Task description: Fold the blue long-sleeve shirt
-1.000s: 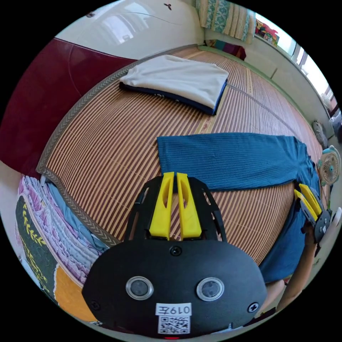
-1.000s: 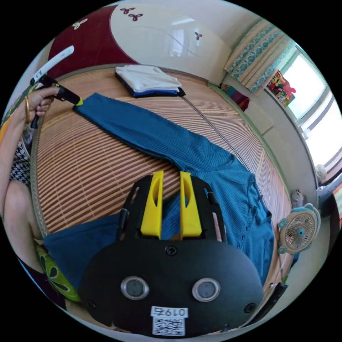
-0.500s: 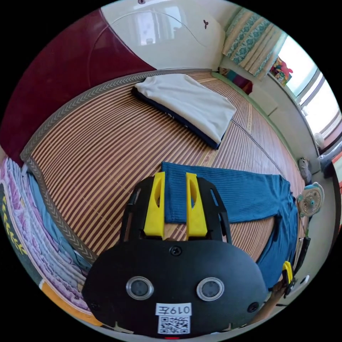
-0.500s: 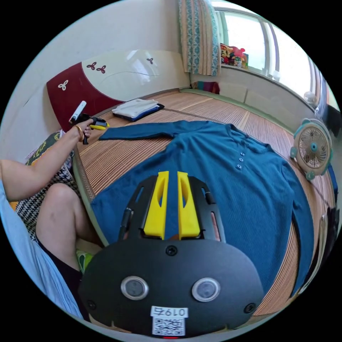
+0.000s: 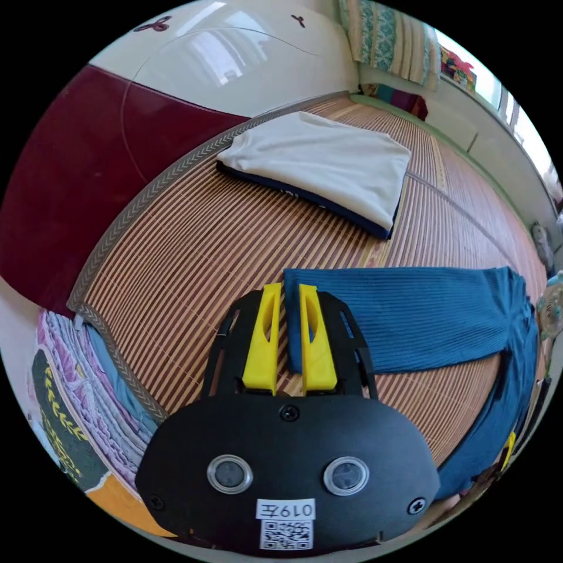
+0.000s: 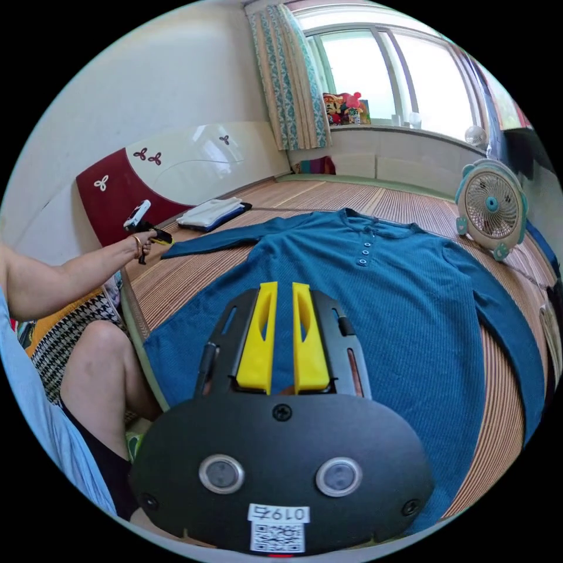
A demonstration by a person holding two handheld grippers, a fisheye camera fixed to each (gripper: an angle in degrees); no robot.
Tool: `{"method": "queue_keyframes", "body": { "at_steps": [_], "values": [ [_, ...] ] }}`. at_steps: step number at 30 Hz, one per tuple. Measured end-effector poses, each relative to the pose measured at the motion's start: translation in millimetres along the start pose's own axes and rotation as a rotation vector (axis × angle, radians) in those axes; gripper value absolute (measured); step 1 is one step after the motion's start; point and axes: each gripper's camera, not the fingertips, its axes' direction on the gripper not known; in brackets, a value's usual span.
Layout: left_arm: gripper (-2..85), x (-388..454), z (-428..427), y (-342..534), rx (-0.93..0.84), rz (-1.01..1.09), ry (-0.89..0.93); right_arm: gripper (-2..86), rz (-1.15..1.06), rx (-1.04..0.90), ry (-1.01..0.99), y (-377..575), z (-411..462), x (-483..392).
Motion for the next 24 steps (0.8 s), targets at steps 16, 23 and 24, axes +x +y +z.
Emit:
{"method": "queue_keyframes", "body": {
  "at_steps": [16, 23, 24],
  "values": [
    [4.6, 185, 13, 32, -0.239, 0.273, 0.935, 4.9, -0.438, 0.029, 0.088, 56, 32, -149],
    [7.1, 201, 69, 6, -0.322, 0.011, 1.003, 2.9, -0.464, 0.032, 0.042, 60, 51, -148],
    [7.0, 202, 72, 5, -0.322, 0.004, 1.003, 2.8, -0.467, 0.033, 0.048, 59, 52, -149]
  ]
}}
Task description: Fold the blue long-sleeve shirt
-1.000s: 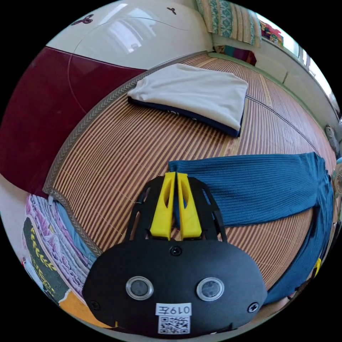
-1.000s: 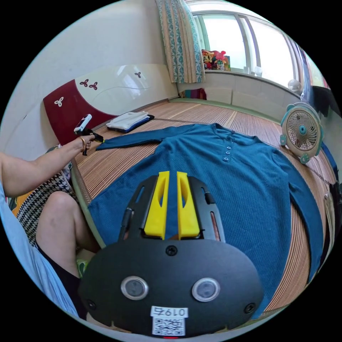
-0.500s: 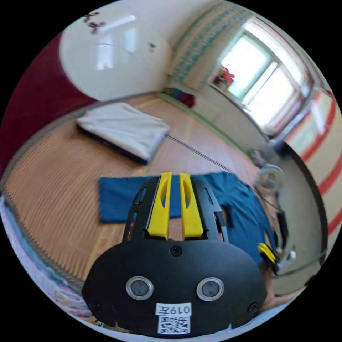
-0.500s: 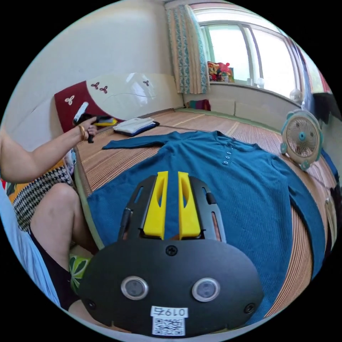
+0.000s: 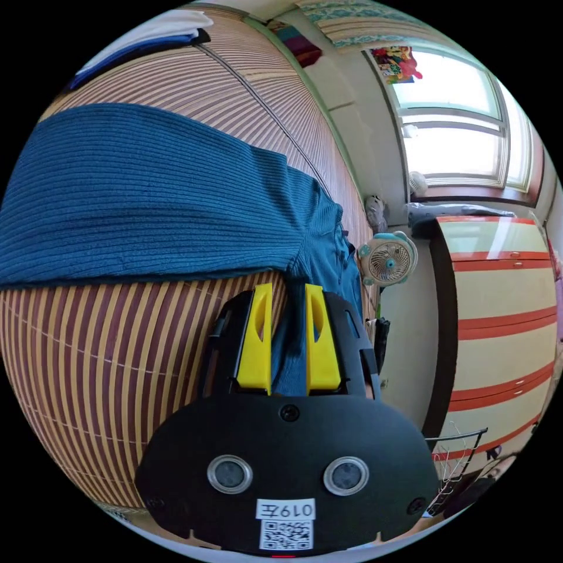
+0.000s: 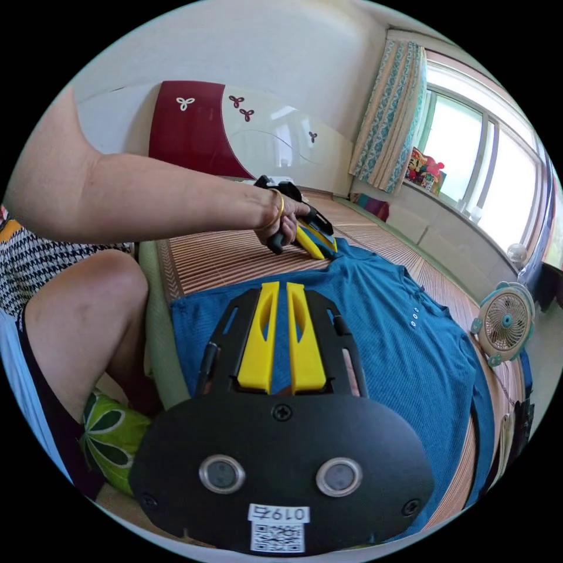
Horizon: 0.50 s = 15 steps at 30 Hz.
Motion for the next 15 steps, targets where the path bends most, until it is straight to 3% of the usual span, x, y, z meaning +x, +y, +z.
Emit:
{"method": "queue_keyframes", "body": {
  "at_steps": [7, 15],
  "values": [
    [4.8, -1, 24, -21, 0.041, -0.007, 0.019, 3.3, -0.071, -0.018, -0.032, -14, 20, -17],
    [2.2, 6, 45, -38, 0.057, 0.007, -0.021, 5.1, -0.312, -0.134, -0.033, -29, 51, -65]
  ]
}}
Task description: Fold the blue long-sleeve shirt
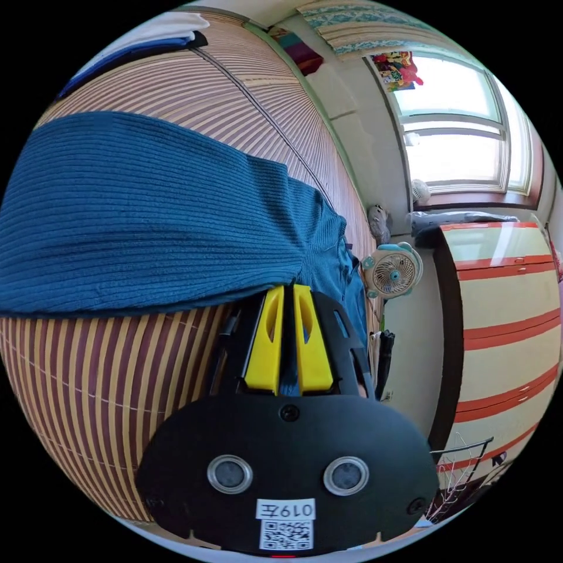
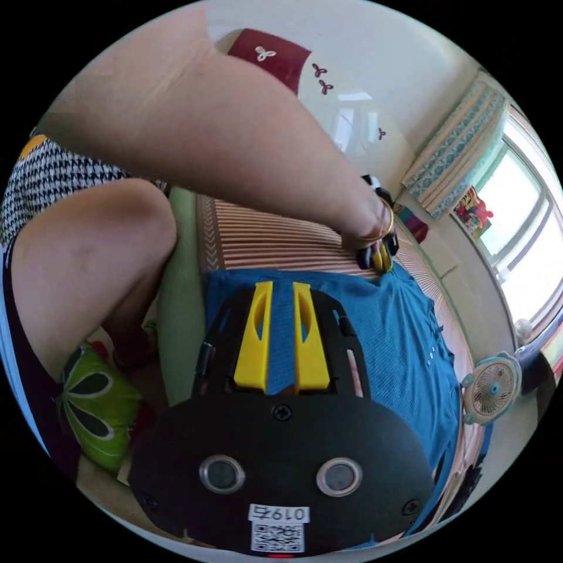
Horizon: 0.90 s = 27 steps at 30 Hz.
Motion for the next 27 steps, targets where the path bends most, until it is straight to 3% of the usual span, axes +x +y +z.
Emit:
{"method": "queue_keyframes", "body": {
  "at_steps": [3, 11, 21, 27],
  "values": [
    [1.8, 14, 3, -11, -0.015, 0.079, -0.096, 0.3, -0.021, -0.073, -0.072, -7, 10, 4],
    [1.5, 65, 36, -33, -0.118, 0.320, -0.393, -1.0, -0.026, -0.123, -0.275, -14, 22, 29],
    [1.2, 55, 69, -27, -0.159, 0.298, -0.341, -1.0, -0.095, -0.083, -0.244, -10, 22, 33],
    [1.5, 65, 84, -27, -0.183, 0.339, -0.406, -1.0, -0.131, -0.116, -0.271, -4, 29, 37]
  ]
}}
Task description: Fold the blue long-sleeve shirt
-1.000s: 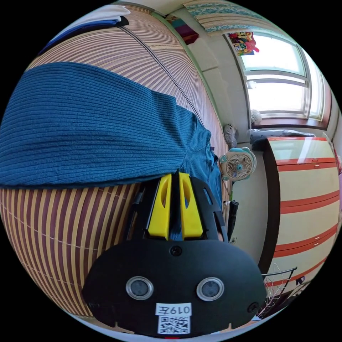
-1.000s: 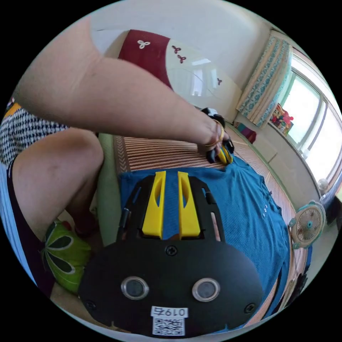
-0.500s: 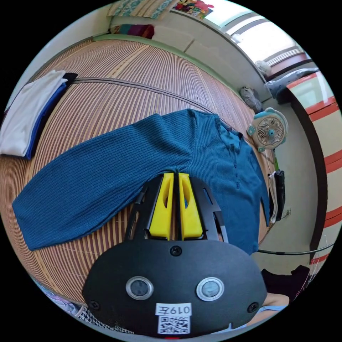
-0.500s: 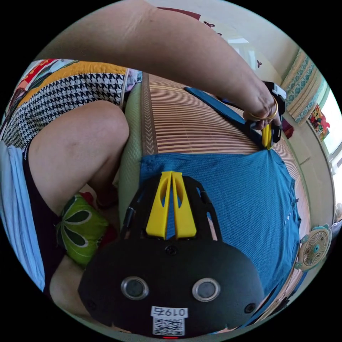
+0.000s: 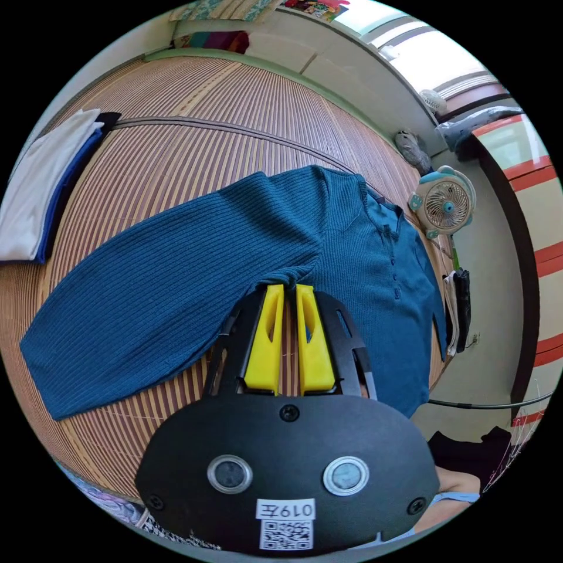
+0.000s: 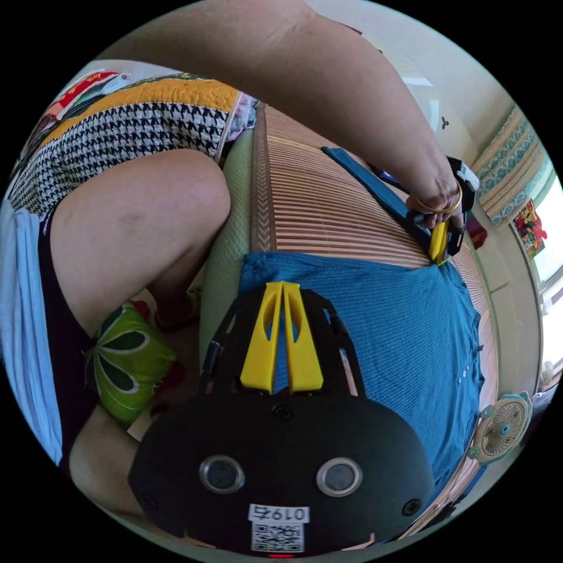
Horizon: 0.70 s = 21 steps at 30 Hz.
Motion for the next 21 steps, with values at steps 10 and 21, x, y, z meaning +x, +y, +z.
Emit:
{"method": "queue_keyframes", "body": {
  "at_steps": [10, 21],
  "values": [
    [1.7, 32, 20, -1, -0.034, 0.102, -0.152, -1.0, -0.080, 0.004, -0.052, 29, 4, 3],
    [2.2, 30, 28, 20, -0.074, 0.105, -0.071, -1.0, -0.054, 0.196, 0.074, 79, -11, 2]
  ]
}}
